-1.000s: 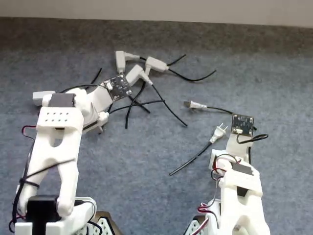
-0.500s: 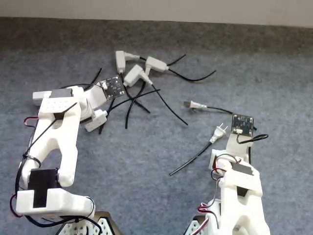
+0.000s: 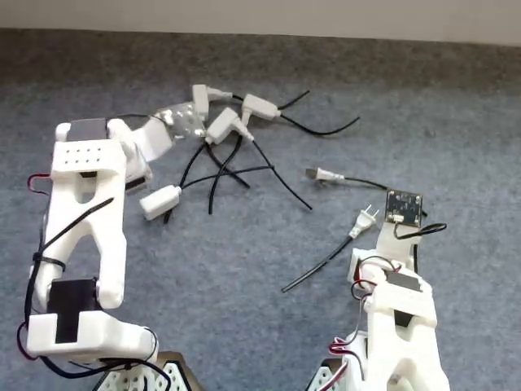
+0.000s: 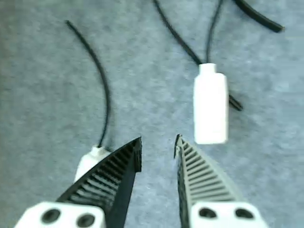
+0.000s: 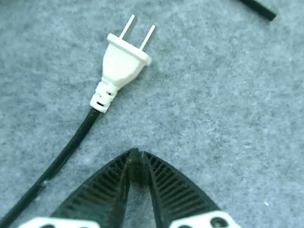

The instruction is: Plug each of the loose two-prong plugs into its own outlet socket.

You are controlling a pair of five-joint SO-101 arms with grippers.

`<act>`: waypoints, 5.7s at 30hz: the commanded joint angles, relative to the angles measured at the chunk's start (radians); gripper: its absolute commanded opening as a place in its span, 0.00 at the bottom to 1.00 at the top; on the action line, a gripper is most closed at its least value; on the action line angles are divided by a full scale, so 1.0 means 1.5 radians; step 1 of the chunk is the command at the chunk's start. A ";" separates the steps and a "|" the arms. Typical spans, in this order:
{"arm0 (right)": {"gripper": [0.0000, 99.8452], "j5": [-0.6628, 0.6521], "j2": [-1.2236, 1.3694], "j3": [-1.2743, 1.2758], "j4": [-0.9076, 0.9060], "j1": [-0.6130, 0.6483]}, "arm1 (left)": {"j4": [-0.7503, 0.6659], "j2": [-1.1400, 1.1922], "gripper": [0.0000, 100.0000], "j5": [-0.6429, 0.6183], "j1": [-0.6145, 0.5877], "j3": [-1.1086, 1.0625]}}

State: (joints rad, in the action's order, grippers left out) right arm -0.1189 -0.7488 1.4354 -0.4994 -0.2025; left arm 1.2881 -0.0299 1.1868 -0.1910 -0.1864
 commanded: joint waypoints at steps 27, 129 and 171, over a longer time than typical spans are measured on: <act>0.01 0.003 -0.005 -0.002 0.037 0.011 | 0.048 0.258 0.12 0.006 -0.044 0.308; 0.01 0.003 -0.005 -0.002 0.038 0.011 | 0.272 -0.081 0.01 -0.405 0.288 0.121; 0.10 0.003 -0.090 -0.318 -0.330 0.010 | -0.124 0.018 0.17 -0.707 0.218 -0.211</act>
State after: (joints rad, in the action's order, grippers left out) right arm -0.1174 -0.8224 1.1638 -0.8585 -0.1949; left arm 1.1638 0.1097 0.1358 0.1358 -0.4381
